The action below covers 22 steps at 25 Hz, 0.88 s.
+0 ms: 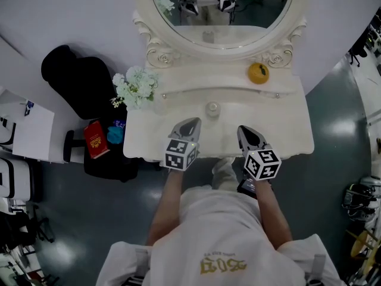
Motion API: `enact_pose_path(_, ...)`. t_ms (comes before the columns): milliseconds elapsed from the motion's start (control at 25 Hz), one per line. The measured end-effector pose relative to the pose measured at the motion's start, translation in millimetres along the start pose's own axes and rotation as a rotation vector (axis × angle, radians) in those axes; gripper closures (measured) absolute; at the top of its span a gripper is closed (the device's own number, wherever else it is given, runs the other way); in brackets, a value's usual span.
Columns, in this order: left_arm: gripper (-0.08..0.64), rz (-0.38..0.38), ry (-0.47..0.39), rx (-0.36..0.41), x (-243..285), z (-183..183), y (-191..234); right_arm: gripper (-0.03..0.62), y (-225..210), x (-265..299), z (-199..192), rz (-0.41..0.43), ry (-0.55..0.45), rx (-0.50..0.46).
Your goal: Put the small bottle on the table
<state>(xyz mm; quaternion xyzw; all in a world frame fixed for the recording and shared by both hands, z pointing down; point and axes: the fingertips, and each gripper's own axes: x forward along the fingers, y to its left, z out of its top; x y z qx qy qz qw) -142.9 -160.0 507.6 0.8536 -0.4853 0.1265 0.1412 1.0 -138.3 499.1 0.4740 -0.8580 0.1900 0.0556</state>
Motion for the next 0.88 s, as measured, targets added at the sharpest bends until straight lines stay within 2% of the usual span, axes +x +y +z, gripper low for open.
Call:
enact_pose_path(480, 0.545, 0.010, 0.000, -0.062, -3.0, -6.1, 8.5, 0.580, 3.0, 1.8, -2.1, 0.006, 0.005, 0.007)
enact_pose_path(720, 0.545, 0.017, -0.020, -0.067, -5.5, -6.4, 11.2, 0.580, 3.4, 2.6, -3.2, 0.004, 0.006, 0.008)
enact_pose_path(880, 0.545, 0.045, -0.002, -0.063, -5.6, -8.5, 17.3, 0.580, 3.8, 1.9, -4.4, 0.006, 0.008, 0.009)
